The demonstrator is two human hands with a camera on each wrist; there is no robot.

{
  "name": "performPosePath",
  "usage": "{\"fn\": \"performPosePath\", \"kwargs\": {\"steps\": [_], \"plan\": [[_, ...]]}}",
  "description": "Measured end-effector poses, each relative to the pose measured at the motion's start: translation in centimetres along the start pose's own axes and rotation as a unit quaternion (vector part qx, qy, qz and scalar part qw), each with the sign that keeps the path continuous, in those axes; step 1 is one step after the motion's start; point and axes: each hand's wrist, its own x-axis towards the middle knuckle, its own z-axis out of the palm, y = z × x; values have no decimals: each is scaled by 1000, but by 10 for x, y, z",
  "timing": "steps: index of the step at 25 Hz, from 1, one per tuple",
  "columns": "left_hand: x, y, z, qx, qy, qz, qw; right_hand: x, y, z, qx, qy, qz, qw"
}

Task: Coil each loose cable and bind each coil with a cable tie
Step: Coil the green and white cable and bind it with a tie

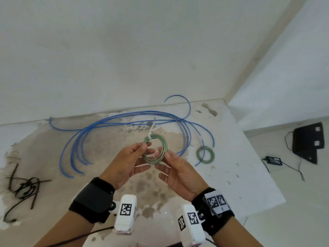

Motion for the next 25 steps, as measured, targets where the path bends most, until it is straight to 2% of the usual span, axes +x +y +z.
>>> {"fn": "performPosePath", "kwargs": {"steps": [2,4,5,7,9,12,13,14,16,19,22,25], "plan": [[13,-21,28,76,20,-24,997,-15,-12,-33,-76,37,-7,996],[29,-52,52,158,28,-64,985,-26,-21,-78,-247,100,-12,964],[38,-69,66,201,24,-85,976,-31,-25,-104,-341,136,-20,930],[58,-106,89,270,6,-111,956,-34,-32,-156,-494,203,-49,844],[75,-137,110,339,-9,-111,934,-30,-39,-199,-602,238,-82,758],[89,-168,126,471,-10,-87,878,-11,-51,-237,-742,233,-101,620],[89,-172,127,477,3,-91,874,-3,-52,-244,-777,224,-98,580],[86,-175,124,469,18,-98,878,5,-50,-249,-800,214,-93,552],[76,-177,117,456,46,-107,882,15,-39,-258,-815,194,-88,538],[65,-172,105,477,49,-98,872,20,-26,-271,-810,192,-91,546],[79,-169,122,513,43,-39,856,22,-26,-277,-813,192,-93,542],[113,-178,158,519,73,24,851,25,-29,-278,-814,188,-91,542]]}}
